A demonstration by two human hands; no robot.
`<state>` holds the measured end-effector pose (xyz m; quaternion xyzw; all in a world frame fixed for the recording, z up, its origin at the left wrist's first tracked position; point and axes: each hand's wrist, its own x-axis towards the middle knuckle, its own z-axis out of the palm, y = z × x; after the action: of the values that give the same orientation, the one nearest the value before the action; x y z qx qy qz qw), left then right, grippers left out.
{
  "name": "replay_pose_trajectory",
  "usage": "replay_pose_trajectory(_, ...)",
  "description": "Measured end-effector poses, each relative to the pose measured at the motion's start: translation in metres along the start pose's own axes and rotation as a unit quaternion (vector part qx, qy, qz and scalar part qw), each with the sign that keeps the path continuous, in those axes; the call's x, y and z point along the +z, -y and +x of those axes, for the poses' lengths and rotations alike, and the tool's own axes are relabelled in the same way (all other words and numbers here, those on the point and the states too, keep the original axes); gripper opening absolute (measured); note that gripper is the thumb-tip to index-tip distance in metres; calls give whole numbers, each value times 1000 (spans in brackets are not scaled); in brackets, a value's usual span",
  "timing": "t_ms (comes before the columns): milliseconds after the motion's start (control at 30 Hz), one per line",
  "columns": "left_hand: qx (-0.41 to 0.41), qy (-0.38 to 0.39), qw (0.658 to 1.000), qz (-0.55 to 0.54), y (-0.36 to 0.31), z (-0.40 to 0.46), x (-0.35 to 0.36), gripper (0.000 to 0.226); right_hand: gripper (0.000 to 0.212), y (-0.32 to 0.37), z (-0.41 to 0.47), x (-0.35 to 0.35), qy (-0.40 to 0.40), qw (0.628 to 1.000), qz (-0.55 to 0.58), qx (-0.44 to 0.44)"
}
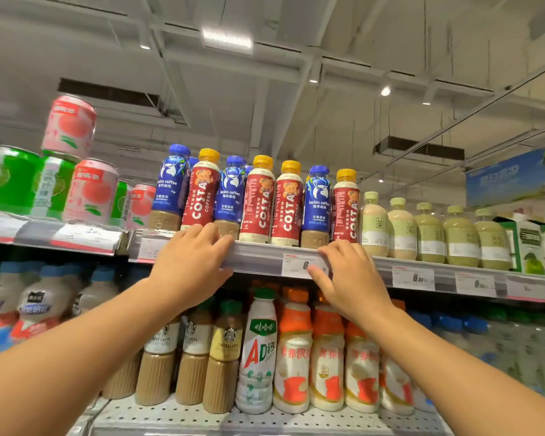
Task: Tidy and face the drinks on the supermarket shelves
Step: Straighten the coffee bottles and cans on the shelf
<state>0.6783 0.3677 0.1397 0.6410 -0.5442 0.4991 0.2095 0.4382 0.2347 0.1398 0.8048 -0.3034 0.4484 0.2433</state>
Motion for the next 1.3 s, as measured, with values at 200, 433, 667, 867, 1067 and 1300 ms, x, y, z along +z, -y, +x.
replay_pose_trajectory(200, 26, 14, 999, -24, 12, 16, -6, 46, 35, -6, 13, 8, -41, 999, 10, 4)
replay_pose_trajectory(433, -68, -79, 994, -32, 58, 97, -34, 41, 35, -1, 39, -8, 38, 998, 27, 47)
replay_pose_trajectory(667, -134, 28, 989, 51, 90, 156, -21, 77, 38, 6, 50, -15, 77, 994, -24, 69)
replay_pose_trajectory(867, -139, 33, 989, 47, 80, 158, -16, 63, 40, 4, 48, -15, 66, 996, -6, 66)
replay_pose_trajectory(1067, -132, -60, 989, 2, 68, 141, -29, 72, 38, 0, 38, -8, 17, 998, 37, 51)
replay_pose_trajectory(1300, -92, -92, 980, -148, 57, 109, -35, 68, 26, -14, 66, -33, -67, 972, 223, 2)
